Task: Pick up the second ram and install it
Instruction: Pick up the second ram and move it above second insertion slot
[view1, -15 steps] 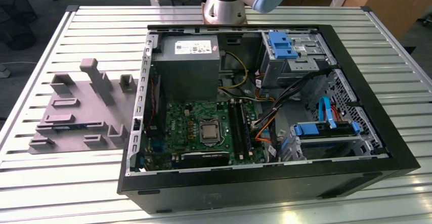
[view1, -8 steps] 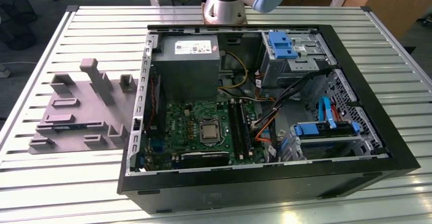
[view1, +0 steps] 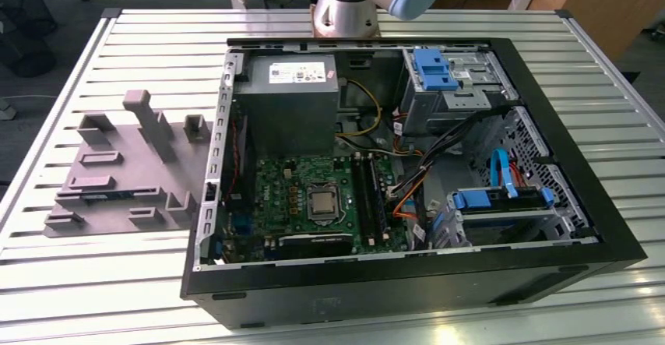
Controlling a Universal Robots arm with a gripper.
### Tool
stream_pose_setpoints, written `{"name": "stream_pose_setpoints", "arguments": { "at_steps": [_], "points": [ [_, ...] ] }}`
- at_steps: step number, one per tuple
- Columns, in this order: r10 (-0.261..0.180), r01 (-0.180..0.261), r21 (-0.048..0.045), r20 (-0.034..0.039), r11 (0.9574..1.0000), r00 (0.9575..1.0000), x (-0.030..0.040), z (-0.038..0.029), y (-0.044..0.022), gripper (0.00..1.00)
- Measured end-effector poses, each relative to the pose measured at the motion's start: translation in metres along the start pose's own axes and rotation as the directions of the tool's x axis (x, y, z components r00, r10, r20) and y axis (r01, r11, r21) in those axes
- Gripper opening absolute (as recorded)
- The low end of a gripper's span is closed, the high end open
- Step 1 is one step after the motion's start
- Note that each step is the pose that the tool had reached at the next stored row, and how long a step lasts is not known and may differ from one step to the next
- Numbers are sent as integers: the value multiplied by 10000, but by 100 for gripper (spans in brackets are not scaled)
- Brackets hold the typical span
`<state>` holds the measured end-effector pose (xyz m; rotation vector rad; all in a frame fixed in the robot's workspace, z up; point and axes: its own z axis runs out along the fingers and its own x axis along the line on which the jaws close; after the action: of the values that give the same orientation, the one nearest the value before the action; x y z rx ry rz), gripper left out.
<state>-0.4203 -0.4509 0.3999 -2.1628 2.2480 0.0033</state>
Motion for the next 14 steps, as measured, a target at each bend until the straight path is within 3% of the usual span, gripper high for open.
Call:
{"name": "stream_pose_setpoints", "arguments": {
  "at_steps": [5, 6, 9, 12, 14],
  "points": [
    [0, 0, 0, 3, 10000, 10000, 0, 9, 0, 81],
    [0, 0, 0, 3, 10000, 10000, 0, 11, 0, 87],
    [0, 0, 0, 5, 10000, 10000, 0, 17, 0, 88],
    [1, -1, 1, 6, 10000, 10000, 0, 23, 0, 98],
    [0, 0, 0, 7, 10000, 10000, 0, 26, 0, 99]
  ]
}}
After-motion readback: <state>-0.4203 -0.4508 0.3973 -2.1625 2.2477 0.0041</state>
